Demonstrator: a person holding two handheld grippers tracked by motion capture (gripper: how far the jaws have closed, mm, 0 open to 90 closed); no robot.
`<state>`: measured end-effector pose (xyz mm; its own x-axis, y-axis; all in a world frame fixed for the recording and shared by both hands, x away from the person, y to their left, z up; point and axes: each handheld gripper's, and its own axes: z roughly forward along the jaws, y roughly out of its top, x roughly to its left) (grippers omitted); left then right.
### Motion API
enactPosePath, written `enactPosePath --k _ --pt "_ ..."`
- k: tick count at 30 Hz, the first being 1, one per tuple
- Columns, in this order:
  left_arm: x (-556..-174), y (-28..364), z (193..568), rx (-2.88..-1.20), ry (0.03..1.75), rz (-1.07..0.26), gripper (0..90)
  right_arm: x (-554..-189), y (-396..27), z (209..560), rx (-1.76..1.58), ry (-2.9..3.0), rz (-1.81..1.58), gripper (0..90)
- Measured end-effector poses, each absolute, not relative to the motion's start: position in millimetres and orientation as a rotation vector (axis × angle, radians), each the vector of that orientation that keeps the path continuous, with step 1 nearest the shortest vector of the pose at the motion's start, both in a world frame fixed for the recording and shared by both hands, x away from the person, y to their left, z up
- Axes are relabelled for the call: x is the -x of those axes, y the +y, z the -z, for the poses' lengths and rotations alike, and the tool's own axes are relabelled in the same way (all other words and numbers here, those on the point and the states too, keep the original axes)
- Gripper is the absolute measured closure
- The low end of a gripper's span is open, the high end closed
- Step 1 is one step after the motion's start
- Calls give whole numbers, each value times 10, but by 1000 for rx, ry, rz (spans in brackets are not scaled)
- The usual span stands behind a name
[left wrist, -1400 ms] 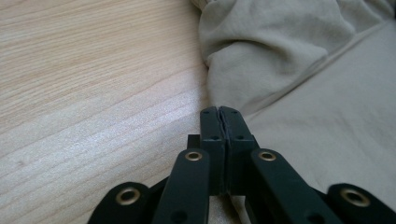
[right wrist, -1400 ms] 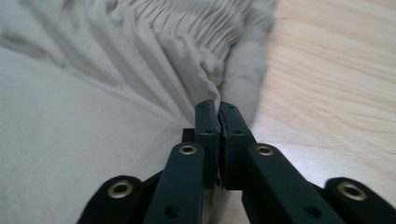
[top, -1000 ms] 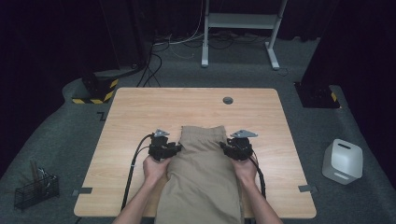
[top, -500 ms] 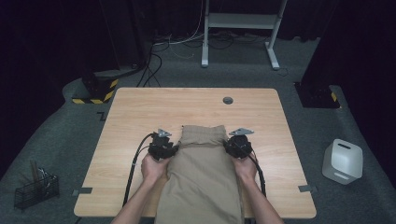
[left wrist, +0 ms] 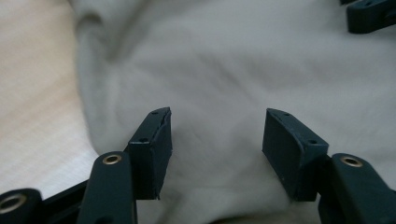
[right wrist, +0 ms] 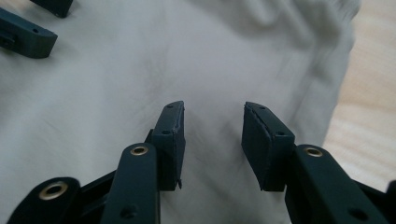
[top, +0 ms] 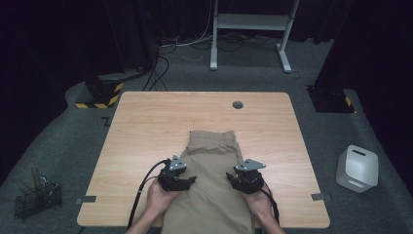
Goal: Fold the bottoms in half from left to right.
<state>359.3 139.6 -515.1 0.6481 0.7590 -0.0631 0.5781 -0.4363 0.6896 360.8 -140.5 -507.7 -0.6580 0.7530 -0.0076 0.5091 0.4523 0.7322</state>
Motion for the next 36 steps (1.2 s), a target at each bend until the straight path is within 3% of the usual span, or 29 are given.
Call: enactPosePath --k 7,15,21,30,36 --pt "-3830 1390 5174 -2153 1077 -449 454 -3825 -1371 5177 -1099 2363 -986 613" --pt "-4326 1378 5170 -2128 1153 -470 434 -4276 -1307 5166 -1143 2333 -950 601" --pt "-4397 1413 5075 -2161 1196 -537 402 -4475 -1329 5131 -1258 2293 -900 517" --pt "-3780 1502 4916 -2124 1035 -393 388 -3878 -1466 4963 -1164 2326 -1061 513" --pt "-3764 1416 5139 -2164 1065 -367 388 -3778 -1433 5133 -1155 2389 -992 521"
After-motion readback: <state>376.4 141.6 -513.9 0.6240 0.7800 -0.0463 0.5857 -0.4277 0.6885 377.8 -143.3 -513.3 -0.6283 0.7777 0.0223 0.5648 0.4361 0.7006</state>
